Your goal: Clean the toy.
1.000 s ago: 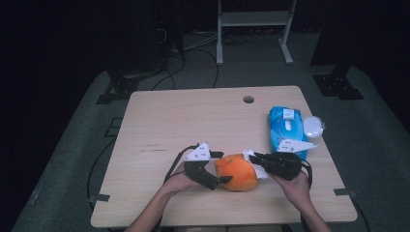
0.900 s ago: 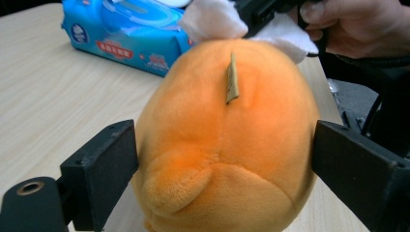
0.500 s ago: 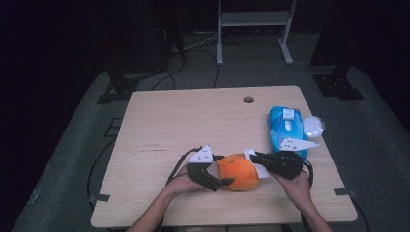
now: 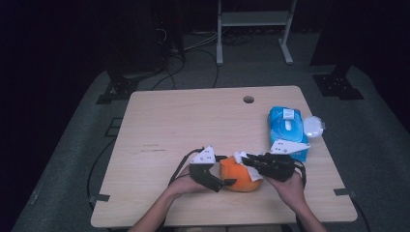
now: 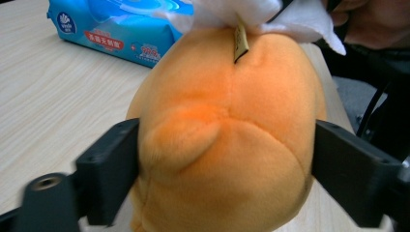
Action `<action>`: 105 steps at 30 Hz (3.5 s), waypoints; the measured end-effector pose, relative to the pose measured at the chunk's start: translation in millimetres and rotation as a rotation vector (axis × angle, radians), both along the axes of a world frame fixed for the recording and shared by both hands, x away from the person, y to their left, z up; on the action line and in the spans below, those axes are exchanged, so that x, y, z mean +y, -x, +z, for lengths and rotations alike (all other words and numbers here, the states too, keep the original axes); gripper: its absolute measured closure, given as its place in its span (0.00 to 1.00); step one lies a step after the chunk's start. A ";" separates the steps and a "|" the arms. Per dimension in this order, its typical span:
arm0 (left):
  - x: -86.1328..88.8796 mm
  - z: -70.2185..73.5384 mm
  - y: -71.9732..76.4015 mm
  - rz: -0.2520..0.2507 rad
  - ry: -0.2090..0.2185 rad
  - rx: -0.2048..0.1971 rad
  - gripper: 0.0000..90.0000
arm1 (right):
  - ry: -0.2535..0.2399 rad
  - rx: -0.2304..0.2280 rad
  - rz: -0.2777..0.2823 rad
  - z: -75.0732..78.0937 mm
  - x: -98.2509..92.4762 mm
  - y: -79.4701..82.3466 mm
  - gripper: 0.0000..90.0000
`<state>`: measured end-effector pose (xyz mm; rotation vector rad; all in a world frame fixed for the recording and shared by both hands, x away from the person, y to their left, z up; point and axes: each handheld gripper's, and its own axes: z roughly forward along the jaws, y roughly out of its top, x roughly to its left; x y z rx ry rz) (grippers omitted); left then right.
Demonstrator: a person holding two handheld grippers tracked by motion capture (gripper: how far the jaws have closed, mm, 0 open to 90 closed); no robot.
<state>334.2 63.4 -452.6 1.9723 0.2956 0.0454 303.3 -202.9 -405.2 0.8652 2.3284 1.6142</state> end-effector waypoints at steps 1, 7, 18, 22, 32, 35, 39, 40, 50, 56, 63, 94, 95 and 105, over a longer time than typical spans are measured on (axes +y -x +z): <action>0.3 -0.7 -0.4 -0.005 -0.003 -0.004 0.10 | -0.006 0.006 -0.003 -1.2 -2.1 -0.9 0.90; -5.8 -8.1 0.5 -0.010 -0.021 -0.014 0.07 | -0.009 0.010 -0.013 -2.5 -6.1 -3.1 0.90; 8.8 32.8 10.5 0.032 0.065 -0.099 0.34 | -0.080 0.012 -0.032 3.3 -16.0 -3.1 0.90; 15.5 53.0 18.2 0.028 0.068 -0.163 0.34 | -0.128 0.033 -0.015 2.9 -13.5 -4.0 0.90; 15.1 43.3 14.9 0.029 -0.035 -0.124 0.33 | -0.053 0.105 -0.016 -15.6 -2.4 -10.5 0.90; 12.4 38.0 12.4 0.035 -0.017 -0.101 0.33 | -0.053 0.108 -0.039 -16.1 -7.2 -13.4 0.90; 6.0 36.2 13.9 0.038 -0.014 -0.105 0.31 | -0.091 0.063 -0.046 -1.7 -13.1 -8.7 0.90; 3.9 35.8 15.0 0.039 -0.015 -0.110 0.31 | -0.100 0.048 -0.039 2.1 -12.6 -6.3 0.90; -10.4 38.8 22.7 0.029 -0.057 -0.149 0.24 | -0.052 -0.024 0.056 9.4 14.7 6.8 0.90; 0.7 42.9 17.6 0.014 -0.006 -0.117 0.15 | -0.040 -0.012 0.045 3.5 8.7 5.1 0.90; 17.5 38.7 7.1 0.028 0.039 -0.054 0.11 | -0.050 0.006 0.026 0.9 -4.0 5.2 0.90; -6.6 16.6 11.7 0.069 0.007 0.042 0.26 | -0.049 -0.053 0.091 8.5 7.7 20.0 0.90; -6.3 16.2 11.4 0.070 0.008 0.046 0.27 | -0.036 -0.064 0.093 8.9 8.7 20.3 0.90; -3.6 13.4 8.8 0.082 0.031 0.072 0.29 | -0.028 -0.042 -0.039 0.9 -23.7 5.0 0.90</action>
